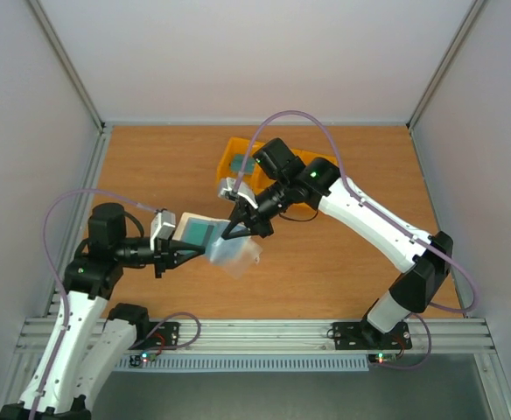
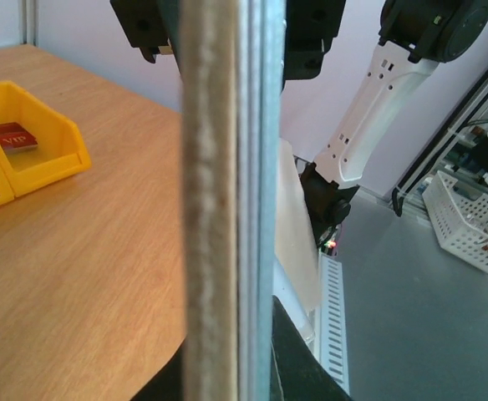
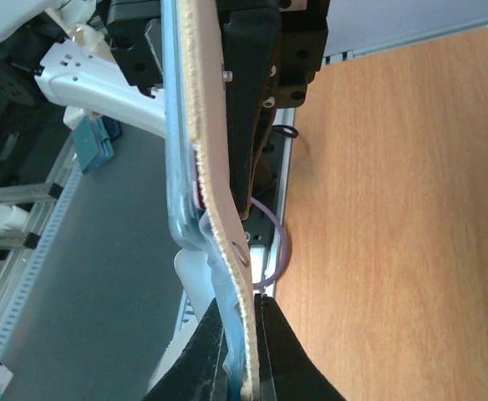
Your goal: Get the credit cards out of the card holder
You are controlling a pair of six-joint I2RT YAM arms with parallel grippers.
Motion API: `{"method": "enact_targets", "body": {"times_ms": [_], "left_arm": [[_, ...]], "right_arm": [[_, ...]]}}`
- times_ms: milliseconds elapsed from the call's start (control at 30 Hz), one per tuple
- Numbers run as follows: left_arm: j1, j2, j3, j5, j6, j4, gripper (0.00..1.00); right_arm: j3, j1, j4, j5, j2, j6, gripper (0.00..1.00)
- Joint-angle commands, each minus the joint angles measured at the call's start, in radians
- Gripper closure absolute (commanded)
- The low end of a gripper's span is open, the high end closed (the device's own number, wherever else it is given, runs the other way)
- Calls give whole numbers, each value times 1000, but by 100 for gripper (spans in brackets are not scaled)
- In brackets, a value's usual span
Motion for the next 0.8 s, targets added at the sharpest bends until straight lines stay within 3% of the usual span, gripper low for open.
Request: {"method": "enact_targets", "body": {"times_ms": [0,33,67,100,133,167,233,367,767], "left_arm": [[-4,-3,-25,47,-109,99,100],[-4,-4,-31,62,-136,105,95],[-4,-11,-34,78,-149,110,80],[-4,-17,-39,86,-160,118,58],[-4,-25,-40,85,-168,128,49],[-4,-32,-40,85,-172,137,47],[-4,-36,-33,94,-173,141,48],[-4,-25,0,103,-144,82,63],[-4,9,51,144,-63,9,82]], "right_arm": [[4,7,-38,-12,13,-19,99],[-5,5,-41,-11,10,-24,99],[-17,1,-41,-10,3,-26,99],[-30,-3,-36,-13,-4,-25,99],[-42,-5,-35,-15,-11,-23,99],[-50,-7,-35,-22,-19,-23,99],[-64,-10,-41,-34,-38,-25,99],[-77,-37,-75,-51,-76,-38,99],[-55,-72,-183,-37,-72,-102,99]]}}
